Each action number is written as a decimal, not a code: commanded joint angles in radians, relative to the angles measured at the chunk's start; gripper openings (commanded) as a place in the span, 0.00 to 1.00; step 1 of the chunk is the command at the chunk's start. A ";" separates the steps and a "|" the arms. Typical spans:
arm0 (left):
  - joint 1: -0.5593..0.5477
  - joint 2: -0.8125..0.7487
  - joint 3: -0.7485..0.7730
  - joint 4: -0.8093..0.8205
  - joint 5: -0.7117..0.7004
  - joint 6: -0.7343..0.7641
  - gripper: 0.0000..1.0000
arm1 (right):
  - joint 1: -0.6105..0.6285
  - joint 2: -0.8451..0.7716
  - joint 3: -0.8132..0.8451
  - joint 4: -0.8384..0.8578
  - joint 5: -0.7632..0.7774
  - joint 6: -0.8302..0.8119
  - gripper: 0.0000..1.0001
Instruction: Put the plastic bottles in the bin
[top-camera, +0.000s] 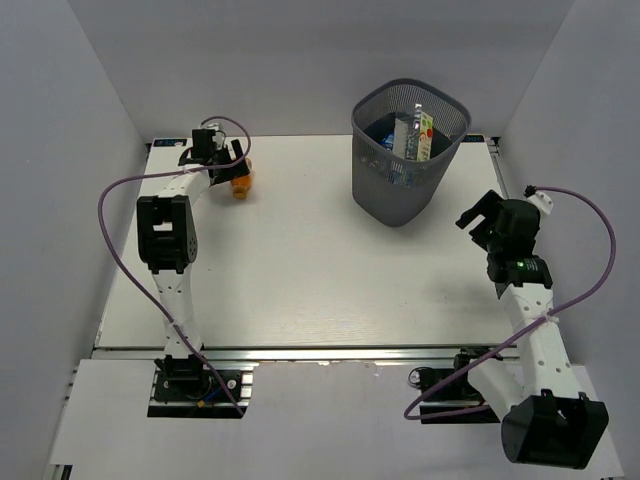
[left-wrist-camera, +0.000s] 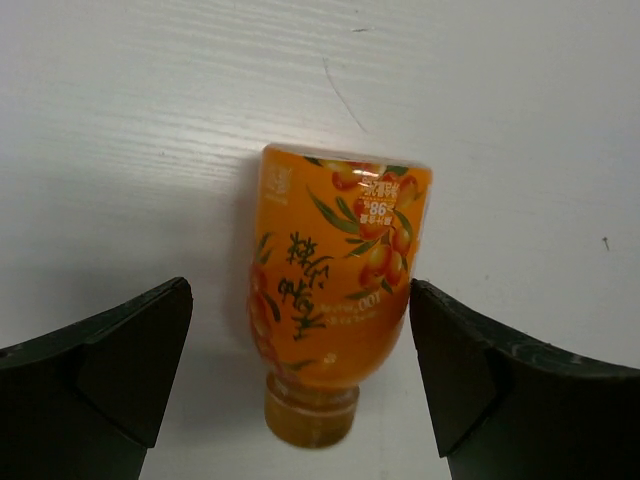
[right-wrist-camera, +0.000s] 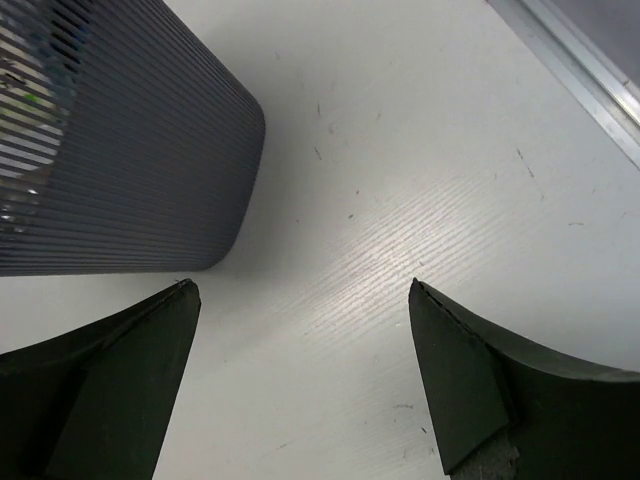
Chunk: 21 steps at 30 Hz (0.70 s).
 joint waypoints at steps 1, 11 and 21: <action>-0.001 0.033 0.070 0.023 0.009 0.015 0.98 | -0.052 0.023 -0.011 0.041 -0.176 0.007 0.89; -0.001 0.093 0.141 0.022 0.029 -0.008 0.54 | -0.158 0.050 -0.071 0.042 -0.205 0.024 0.89; -0.045 -0.222 0.032 0.132 0.149 -0.055 0.37 | -0.197 0.020 -0.105 0.035 -0.207 0.014 0.89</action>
